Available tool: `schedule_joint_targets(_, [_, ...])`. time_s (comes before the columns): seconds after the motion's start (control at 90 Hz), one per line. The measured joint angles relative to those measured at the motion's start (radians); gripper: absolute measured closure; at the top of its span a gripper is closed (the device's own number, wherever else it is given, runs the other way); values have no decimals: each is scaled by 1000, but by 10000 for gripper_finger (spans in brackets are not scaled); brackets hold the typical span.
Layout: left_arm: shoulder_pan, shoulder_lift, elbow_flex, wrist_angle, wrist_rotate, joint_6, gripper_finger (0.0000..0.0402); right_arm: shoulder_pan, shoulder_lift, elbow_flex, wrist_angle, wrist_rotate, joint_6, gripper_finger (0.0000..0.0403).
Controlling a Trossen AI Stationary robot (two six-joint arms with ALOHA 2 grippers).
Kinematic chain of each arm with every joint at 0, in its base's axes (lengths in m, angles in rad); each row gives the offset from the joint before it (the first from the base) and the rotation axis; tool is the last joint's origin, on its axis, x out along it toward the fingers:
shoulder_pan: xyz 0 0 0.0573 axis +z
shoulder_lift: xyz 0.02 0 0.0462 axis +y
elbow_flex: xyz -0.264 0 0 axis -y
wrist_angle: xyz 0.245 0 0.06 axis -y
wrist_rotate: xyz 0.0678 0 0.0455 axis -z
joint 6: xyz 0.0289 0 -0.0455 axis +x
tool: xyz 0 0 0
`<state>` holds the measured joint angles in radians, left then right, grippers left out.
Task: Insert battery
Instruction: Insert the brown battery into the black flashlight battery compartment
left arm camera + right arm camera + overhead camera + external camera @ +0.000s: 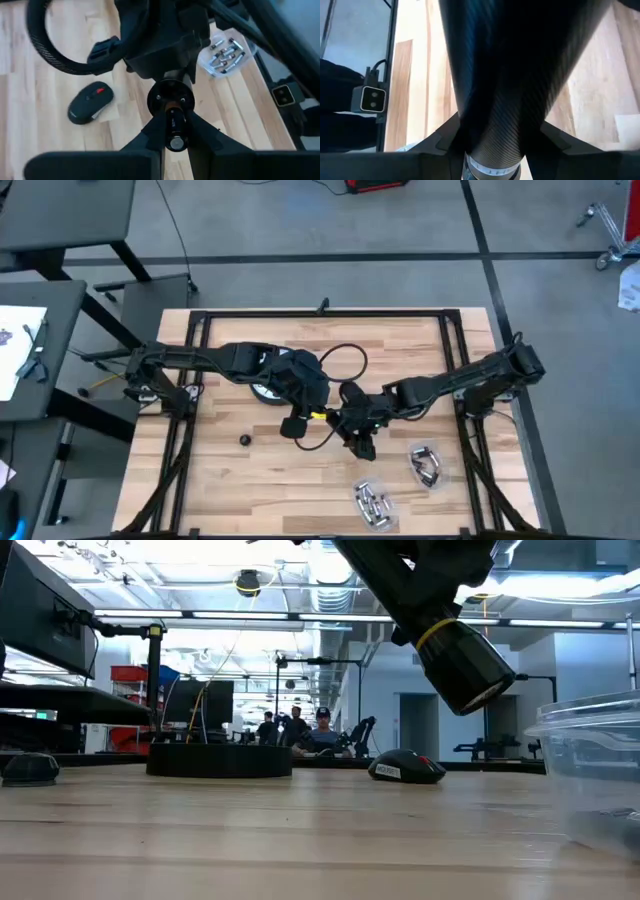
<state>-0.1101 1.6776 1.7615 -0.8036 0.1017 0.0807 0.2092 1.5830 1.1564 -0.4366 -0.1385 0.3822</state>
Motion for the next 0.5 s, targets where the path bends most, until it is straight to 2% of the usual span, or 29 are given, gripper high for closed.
schedule_joint_targets(0.267, [0, 9, 0, 7, 16, -14, 370, -3, 2, 0, 30, -2, -1, 264])
schedule_joint_targets(0.5, [5, 4, 0, 8, 24, -94, 276, -3, 2, 0, 54, 15, -4, 264])
